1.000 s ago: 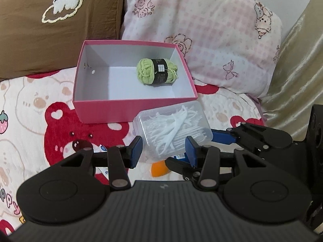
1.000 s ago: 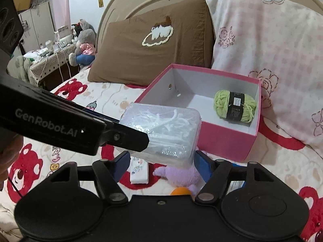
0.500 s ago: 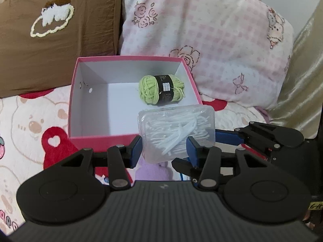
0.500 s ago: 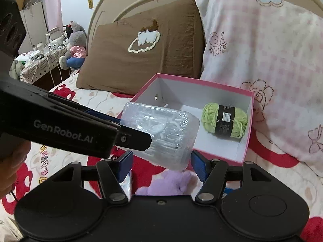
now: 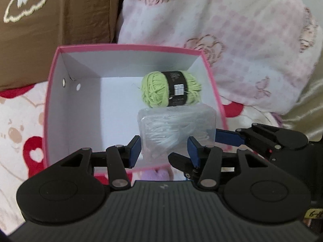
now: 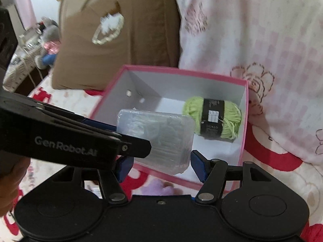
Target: Organize objects
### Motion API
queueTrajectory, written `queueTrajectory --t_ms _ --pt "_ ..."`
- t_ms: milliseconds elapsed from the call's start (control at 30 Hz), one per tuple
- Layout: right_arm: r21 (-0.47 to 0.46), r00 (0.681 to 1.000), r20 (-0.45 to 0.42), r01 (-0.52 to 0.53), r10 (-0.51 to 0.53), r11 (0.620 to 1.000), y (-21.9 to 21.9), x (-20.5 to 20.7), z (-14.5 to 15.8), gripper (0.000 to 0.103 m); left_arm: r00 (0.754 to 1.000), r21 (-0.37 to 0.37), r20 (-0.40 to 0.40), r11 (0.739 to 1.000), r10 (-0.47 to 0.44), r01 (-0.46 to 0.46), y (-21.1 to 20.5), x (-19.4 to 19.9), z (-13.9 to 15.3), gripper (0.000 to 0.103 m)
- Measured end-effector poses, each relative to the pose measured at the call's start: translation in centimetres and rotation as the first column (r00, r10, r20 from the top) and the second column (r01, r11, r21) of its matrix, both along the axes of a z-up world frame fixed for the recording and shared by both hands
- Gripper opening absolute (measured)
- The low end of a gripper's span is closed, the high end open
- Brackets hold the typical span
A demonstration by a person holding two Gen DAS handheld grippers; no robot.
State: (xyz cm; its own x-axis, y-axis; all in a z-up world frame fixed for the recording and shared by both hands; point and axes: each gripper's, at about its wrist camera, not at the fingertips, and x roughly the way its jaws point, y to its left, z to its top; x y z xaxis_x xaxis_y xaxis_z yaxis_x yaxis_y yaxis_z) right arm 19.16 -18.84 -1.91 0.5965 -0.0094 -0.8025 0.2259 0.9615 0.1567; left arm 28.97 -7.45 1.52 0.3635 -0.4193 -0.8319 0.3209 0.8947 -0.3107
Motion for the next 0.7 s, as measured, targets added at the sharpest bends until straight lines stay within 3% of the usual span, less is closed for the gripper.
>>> queueTrajectory --t_ms 367,433,700 --pt "0.038 0.992 -0.096 0.081 -0.077 0.996 -2.7 3.5 -4.9 0.066 0.989 -0.100 -0.131 0.992 0.063 -0.077 0.6 4.2 -6.1 0.051" --pt "0.074 0.985 -0.117 0.135 -0.126 0.988 -2.8 3.9 -5.1 0.066 0.989 -0.082 -0.121 0.992 0.084 -0.095 0.8 4.5 -6.4 0.051" --pt "0.034 0.984 -0.149 0.108 -0.102 0.994 -2.1 6.0 -7.1 0.059 0.970 -0.059 -0.204 0.988 0.129 -0.144 1.3 6.4 -9.0 0.049"
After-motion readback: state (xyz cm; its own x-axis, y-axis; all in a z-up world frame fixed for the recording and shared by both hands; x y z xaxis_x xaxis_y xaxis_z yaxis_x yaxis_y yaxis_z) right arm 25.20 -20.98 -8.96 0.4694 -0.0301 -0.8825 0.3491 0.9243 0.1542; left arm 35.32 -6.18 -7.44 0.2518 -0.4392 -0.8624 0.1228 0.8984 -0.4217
